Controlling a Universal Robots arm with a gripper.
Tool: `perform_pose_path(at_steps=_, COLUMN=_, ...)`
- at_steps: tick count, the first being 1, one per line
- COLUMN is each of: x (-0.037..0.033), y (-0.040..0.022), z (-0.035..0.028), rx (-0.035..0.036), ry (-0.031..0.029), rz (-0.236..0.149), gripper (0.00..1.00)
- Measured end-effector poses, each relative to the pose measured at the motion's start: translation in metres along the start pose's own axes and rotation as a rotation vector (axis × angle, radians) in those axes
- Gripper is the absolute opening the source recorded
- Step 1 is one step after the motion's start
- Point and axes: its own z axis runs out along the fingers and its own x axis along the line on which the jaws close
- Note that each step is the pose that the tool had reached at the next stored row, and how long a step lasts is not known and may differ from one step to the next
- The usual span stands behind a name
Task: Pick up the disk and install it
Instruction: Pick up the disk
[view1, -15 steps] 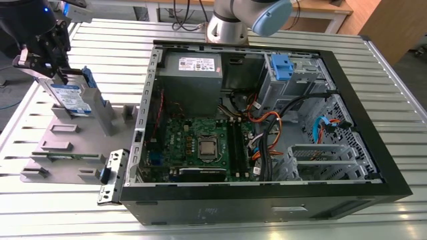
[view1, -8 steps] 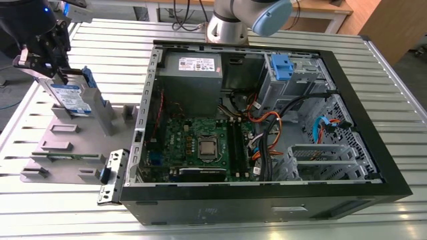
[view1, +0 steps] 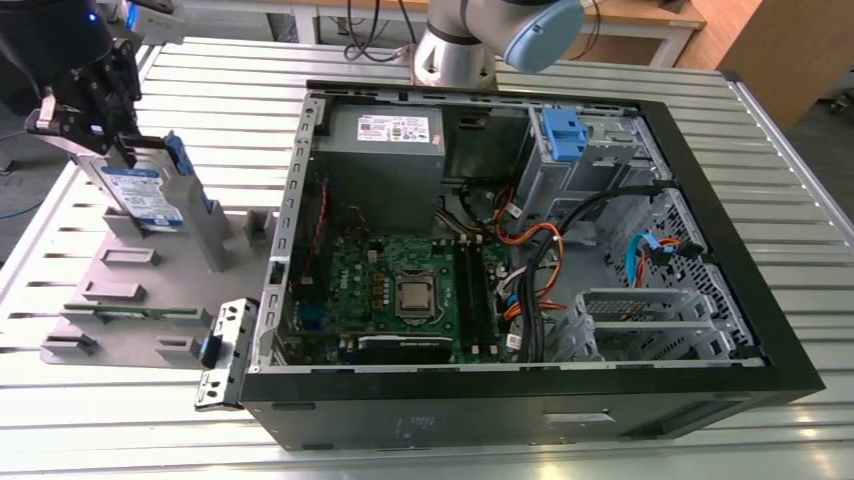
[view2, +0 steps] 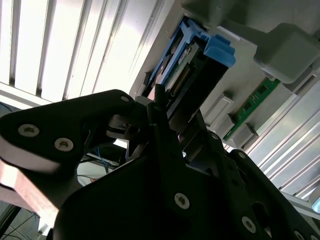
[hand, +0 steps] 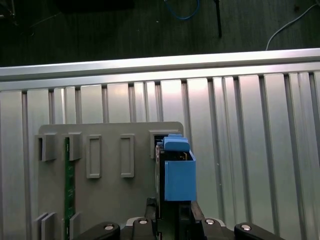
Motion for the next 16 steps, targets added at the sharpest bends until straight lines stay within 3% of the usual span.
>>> perform_pose_path(at_steps=2, x=0.0, y=0.0002, z=-0.0026, rx=-0.0001, ry=0.0001, rz=0.0, gripper=0.35)
perform_pose_path(at_steps=16, x=-0.0001, y=0.0003, z=-0.0047, rx=0.0, ry=0.0, rz=0.0, gripper=0.35)
